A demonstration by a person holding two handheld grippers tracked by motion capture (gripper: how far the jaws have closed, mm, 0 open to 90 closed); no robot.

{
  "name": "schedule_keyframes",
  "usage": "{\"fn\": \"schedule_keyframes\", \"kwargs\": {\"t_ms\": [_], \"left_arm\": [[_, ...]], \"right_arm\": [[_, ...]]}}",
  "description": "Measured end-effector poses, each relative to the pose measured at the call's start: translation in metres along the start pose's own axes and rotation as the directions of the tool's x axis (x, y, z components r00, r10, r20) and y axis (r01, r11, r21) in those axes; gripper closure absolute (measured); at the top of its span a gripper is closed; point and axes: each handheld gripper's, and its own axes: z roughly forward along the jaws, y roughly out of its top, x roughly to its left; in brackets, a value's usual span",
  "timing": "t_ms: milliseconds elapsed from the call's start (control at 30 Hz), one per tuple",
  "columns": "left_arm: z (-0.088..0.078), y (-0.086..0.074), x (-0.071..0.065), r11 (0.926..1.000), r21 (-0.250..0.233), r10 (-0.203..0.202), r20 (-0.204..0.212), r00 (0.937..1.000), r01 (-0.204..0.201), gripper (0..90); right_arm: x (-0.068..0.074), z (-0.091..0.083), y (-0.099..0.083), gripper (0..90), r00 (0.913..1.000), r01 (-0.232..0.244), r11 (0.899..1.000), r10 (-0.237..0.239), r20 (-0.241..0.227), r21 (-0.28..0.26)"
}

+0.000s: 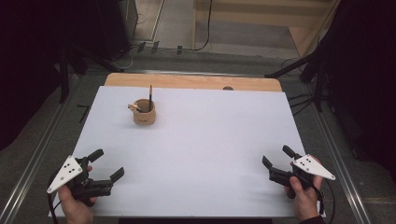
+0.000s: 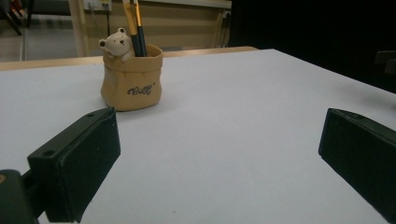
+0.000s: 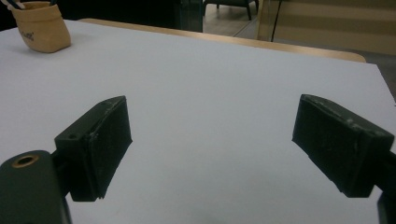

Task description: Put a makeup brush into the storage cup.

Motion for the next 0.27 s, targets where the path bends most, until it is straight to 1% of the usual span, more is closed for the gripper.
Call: {"fn": "schedule_keyframes", "kwargs": {"t_ms": [200,267], "left_arm": [[-0.0015,0.0001,0.0042,0.9999,-0.006,-0.016,-0.008,0.9998,0.015,0.0],[-0.0019,0.0008,0.0043,0.9998,-0.014,-0.017,-0.018,0.9997,0.017,0.0]], "right_arm": [[-0.0007,0.0007,-0.0001,9.7,1.0000,0.001,1.000,-0.001,-0.003,0.002],[-0.0010,0.0010,0.0000,9.2,1.0000,-0.003,1.000,0.003,0.000,0.004]]}}
